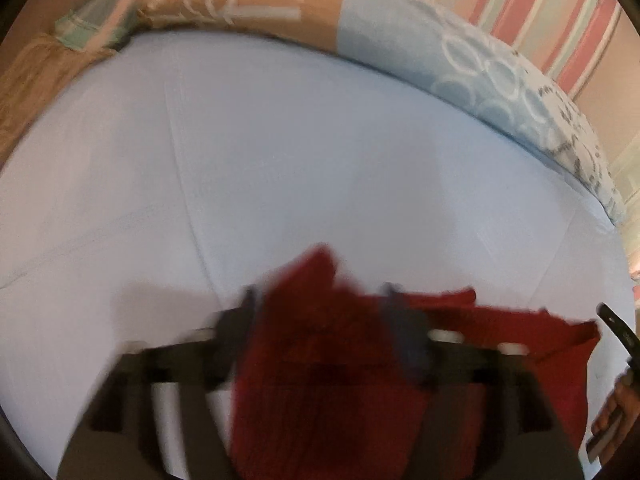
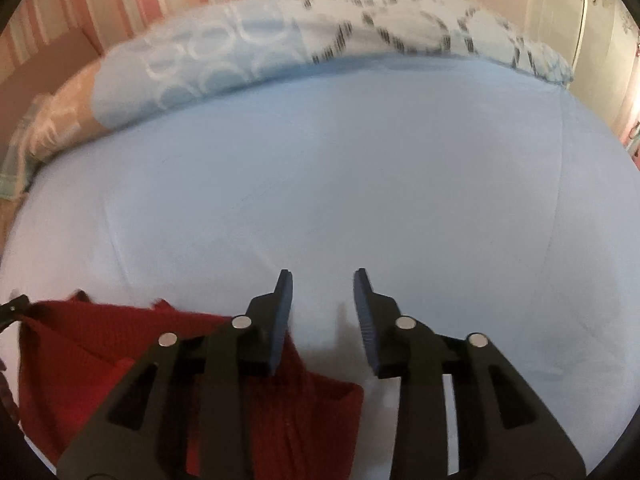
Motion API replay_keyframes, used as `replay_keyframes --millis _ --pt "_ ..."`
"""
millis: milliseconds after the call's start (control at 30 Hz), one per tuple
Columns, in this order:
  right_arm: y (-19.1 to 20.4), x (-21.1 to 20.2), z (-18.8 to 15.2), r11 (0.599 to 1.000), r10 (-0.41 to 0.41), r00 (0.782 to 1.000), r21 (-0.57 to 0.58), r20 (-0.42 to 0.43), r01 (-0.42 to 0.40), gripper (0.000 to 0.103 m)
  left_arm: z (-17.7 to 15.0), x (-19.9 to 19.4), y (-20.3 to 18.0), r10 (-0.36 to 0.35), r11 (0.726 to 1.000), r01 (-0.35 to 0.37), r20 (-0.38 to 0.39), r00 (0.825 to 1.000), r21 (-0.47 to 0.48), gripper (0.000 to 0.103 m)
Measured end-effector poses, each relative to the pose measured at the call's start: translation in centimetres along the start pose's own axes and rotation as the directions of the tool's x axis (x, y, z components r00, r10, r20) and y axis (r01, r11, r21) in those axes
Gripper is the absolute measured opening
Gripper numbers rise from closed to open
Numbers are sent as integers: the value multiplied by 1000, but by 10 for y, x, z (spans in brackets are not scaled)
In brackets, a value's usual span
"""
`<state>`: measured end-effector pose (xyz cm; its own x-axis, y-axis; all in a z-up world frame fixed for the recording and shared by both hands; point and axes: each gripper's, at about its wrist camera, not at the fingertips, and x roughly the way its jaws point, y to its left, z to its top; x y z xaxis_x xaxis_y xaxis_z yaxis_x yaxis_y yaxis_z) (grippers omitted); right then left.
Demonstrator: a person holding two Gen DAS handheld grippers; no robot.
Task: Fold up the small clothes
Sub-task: 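Lift the hem with both tools and fold it toward the collar, then open both tools to lay the hem near the collar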
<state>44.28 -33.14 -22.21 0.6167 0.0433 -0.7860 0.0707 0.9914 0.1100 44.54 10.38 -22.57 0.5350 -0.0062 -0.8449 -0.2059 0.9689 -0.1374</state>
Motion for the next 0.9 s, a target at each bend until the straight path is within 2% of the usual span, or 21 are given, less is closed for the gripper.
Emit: replay_keyframes --millis 67,133,200,267,367,400,500,600,667,700,733,800,900 --pt "0 -14 1 1000 12 999 -6 43 -12 53 3 -13 4 19 1000 -18 64 998 -4 98" --pt "6 -26 1 998 64 996 -25 57 -62 53 6 -21 7 -28 1000 29 72 997 -12 98" --pt "19 -34 -2 988 134 990 -82 42 -131 53 4 -26 0 -47 998 44 82 995 37 98" --pt "41 -41 -9 972 164 986 -174 20 -158 53 -4 -30 -18 -38 990 25 88 995 140 98" --pt "68 -40 -14 952 178 984 -246 -28 -179 53 -21 -26 -53 -45 954 24 63 997 300 98" --pt "78 -36 -18 945 185 981 -264 -55 -193 51 -31 -24 -68 -55 931 36 43 998 363 98" --pt "95 -24 -25 937 187 976 -279 -112 -211 46 -54 -13 -95 -70 881 65 -6 997 469 98" --pt "105 -7 -41 934 158 971 -290 -181 -206 45 -64 7 -100 -40 875 60 -51 998 480 95" --pt "109 -3 -51 936 132 972 -298 -196 -187 40 -69 18 -95 -26 885 55 -69 997 462 90" --pt "107 2 -56 939 130 969 -288 -210 -188 31 -69 22 -93 -17 890 48 -72 997 454 84" --pt "107 5 -57 941 130 969 -281 -212 -188 23 -69 27 -91 -11 898 46 -83 997 438 73" --pt "105 8 -58 945 129 969 -272 -209 -184 16 -70 31 -87 -25 912 62 -96 995 405 60" --pt "106 5 -55 948 134 975 -264 -179 -179 14 -65 31 -84 -30 927 58 -81 996 371 38"
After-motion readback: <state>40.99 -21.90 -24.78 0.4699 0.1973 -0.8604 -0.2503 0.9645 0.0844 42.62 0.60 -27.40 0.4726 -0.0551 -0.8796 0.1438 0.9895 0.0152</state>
